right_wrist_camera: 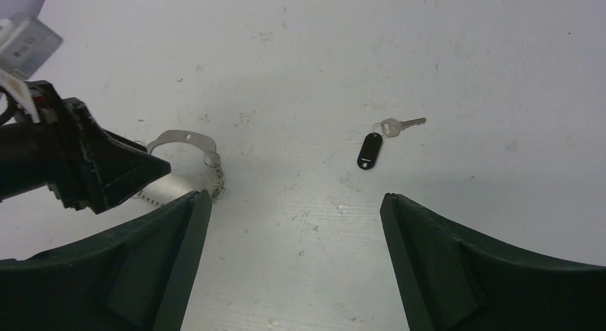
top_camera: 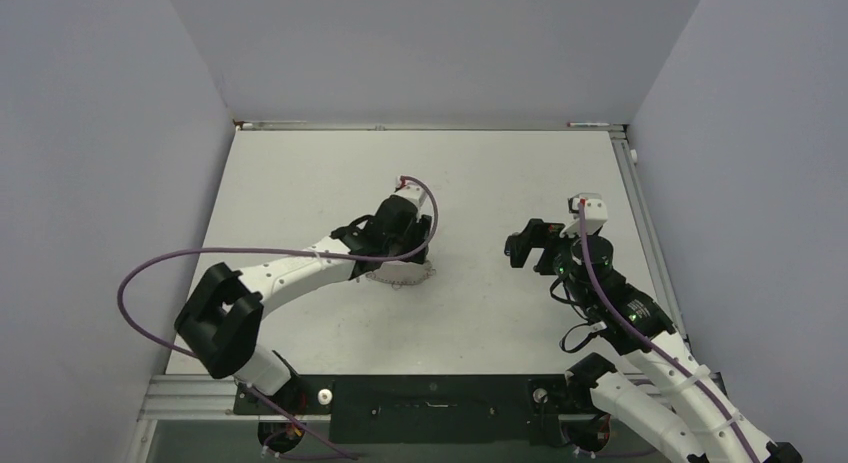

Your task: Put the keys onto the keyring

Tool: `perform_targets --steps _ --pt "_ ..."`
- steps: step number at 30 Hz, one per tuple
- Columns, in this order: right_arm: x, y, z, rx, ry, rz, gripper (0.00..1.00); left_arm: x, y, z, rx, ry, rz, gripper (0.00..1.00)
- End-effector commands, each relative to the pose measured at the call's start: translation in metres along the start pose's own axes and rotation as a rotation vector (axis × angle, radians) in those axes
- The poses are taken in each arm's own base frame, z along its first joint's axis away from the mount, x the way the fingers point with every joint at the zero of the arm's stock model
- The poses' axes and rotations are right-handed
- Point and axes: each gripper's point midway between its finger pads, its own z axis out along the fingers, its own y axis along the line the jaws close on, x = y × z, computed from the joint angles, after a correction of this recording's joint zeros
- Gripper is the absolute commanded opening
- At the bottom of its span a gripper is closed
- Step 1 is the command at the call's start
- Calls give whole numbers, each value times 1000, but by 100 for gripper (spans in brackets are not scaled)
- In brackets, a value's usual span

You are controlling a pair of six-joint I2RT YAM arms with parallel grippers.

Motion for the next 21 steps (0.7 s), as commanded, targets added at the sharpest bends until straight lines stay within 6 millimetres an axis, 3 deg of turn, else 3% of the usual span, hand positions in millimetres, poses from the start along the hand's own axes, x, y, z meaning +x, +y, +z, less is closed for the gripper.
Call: perform_targets --steps 1,8,21 --pt "-8 6 -3 -20 -15 -14 94 12 -9 19 17 134 10 47" --pt "-5 10 -3 -49 -8 -11 95 19 -2 49 -21 200 8 39" --pt "-3 15 0 -72 1 -5 96 27 2 76 -39 228 -76 29"
